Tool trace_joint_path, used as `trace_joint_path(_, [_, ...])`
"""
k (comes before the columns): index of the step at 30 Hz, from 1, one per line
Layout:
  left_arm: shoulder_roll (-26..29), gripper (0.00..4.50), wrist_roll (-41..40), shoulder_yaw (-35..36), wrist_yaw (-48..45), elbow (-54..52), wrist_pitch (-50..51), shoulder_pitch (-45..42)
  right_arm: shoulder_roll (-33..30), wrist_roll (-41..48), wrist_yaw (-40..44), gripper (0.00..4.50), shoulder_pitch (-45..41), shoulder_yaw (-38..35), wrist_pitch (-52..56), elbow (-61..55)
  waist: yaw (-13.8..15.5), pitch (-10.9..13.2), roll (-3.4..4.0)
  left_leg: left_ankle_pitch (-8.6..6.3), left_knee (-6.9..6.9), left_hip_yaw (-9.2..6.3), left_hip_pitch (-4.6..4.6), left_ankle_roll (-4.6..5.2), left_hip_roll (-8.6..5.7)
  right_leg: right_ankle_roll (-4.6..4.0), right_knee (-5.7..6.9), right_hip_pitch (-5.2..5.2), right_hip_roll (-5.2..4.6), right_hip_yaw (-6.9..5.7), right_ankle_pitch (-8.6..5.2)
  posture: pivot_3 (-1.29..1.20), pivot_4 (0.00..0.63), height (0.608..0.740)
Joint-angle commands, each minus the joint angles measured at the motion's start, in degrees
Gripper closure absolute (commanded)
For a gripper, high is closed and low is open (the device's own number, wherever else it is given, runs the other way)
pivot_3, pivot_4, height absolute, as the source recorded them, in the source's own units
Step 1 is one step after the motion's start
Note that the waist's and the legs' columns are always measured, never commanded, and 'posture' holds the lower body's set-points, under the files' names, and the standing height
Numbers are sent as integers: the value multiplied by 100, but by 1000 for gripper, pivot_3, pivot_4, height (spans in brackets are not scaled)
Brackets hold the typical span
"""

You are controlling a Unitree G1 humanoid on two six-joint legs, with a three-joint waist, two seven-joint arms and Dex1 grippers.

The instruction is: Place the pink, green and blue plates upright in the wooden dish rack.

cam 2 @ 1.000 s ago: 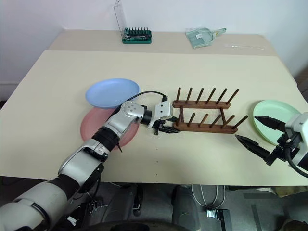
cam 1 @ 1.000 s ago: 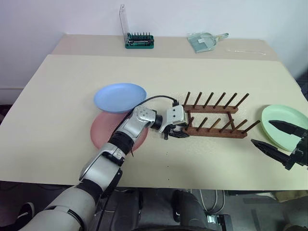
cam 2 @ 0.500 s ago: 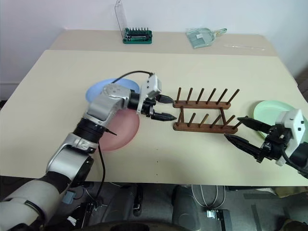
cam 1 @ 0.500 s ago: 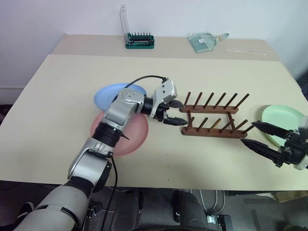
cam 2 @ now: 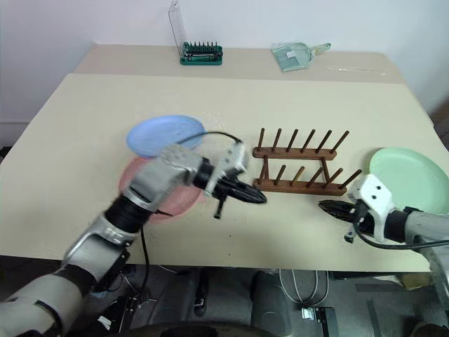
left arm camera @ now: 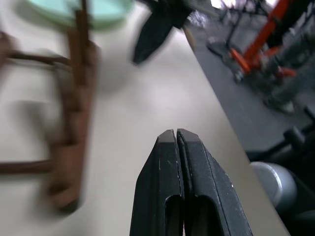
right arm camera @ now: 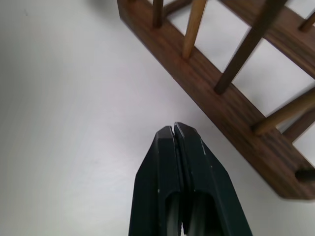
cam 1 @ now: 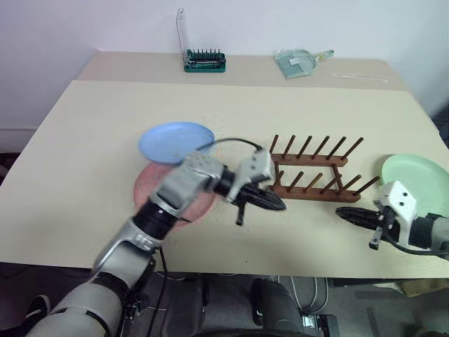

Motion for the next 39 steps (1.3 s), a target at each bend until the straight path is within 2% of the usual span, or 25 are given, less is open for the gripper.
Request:
trace_joint_path(1, [-164,4455,615,-386,390,267,-544,-70,-34,-602,-305,4491,-209,260,-442,301,-3,-1,1,0,0,1,3,0,0,0,0,1,0,1,0,0,150,724])
trace_joint_path(8, [-571,4455,1510,-533,1377,1043,-1426,-196,185,-1171,-713,4491,-872,791,-878,745,-2,0,1,0,0,2,4,0,0,-3,-1,1,0,2,-1,0,150,724])
trace_joint_path(15, [-918,4455,2105,-164,2547,2398,-2359,-712,416,-1836,-1095,4491,-1698,1416,-1470,1505,0,0,1,0,0,3,2,0,-1,10,-2,1,-1,1,6,0,150,724])
trace_joint_path(21, [-950,4455,2272,130,2899,3889,-3372,-1379,598,-2242,-1262,4491,-2578,1816,-2069,2528,-20,0,1,0,-2,6,4,0,-1,13,-1,-1,0,-1,7,0,150,724])
trace_joint_path(28, [-1096,4455,2357,455,3199,5190,-3955,-2031,838,-2813,-1453,4491,-4010,2319,-3174,4524,-14,2,0,1,-4,10,2,-1,-1,15,-5,-1,-1,-1,8,0,150,724])
trace_joint_path(33, [-1153,4455,2485,592,3397,5773,-4220,-2320,1028,-2941,-1520,4491,-4614,2471,-3654,5366,-42,2,-1,2,-9,13,2,-2,-2,17,-13,0,-1,-1,9,0,150,724])
trace_joint_path(39, [-1205,4455,2551,716,3422,5948,-4359,-2404,1169,-2885,-1576,4491,-4808,2378,-3934,5814,-103,2,-1,6,-11,13,2,-9,-2,18,-13,0,-1,-1,9,0,150,724])
